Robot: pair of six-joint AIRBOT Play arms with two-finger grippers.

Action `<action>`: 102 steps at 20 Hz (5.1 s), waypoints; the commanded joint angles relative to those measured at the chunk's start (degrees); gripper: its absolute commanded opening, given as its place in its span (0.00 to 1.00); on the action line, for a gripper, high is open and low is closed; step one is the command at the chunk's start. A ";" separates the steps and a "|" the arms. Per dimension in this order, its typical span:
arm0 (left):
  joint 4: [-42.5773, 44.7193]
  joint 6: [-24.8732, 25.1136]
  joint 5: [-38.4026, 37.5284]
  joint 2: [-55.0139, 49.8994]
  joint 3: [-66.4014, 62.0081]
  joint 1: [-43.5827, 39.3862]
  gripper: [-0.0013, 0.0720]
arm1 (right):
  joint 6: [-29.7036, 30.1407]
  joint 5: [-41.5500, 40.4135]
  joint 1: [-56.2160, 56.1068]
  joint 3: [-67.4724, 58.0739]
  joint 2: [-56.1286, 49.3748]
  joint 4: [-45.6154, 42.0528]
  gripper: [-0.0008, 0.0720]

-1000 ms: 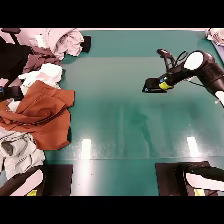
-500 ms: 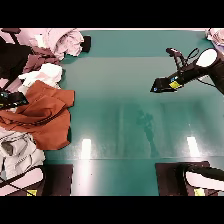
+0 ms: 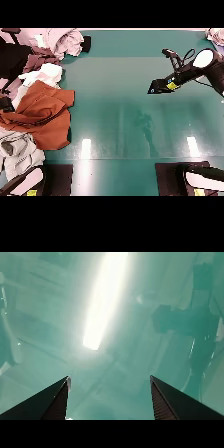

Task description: Fold the shirts.

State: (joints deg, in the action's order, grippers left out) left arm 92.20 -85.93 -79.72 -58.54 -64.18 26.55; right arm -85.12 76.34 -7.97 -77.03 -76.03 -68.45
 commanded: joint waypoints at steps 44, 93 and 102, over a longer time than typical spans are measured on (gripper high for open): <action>-55.67 -0.76 50.01 -25.46 -52.85 -65.68 0.05 | -5.57 -26.36 28.55 -0.22 17.00 0.02 0.68; -12.61 2.32 29.46 -29.53 -20.00 -72.87 1.00 | 4.33 -4.48 29.46 16.44 16.76 4.04 0.81; 5.38 -14.75 20.79 -43.58 -34.49 -78.58 1.00 | 5.68 -2.99 31.15 16.90 15.96 5.51 0.81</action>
State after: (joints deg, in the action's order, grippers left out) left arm 94.41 -94.74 -58.08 -99.02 -95.85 -51.16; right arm -80.01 73.06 22.85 -60.99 -60.07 -63.86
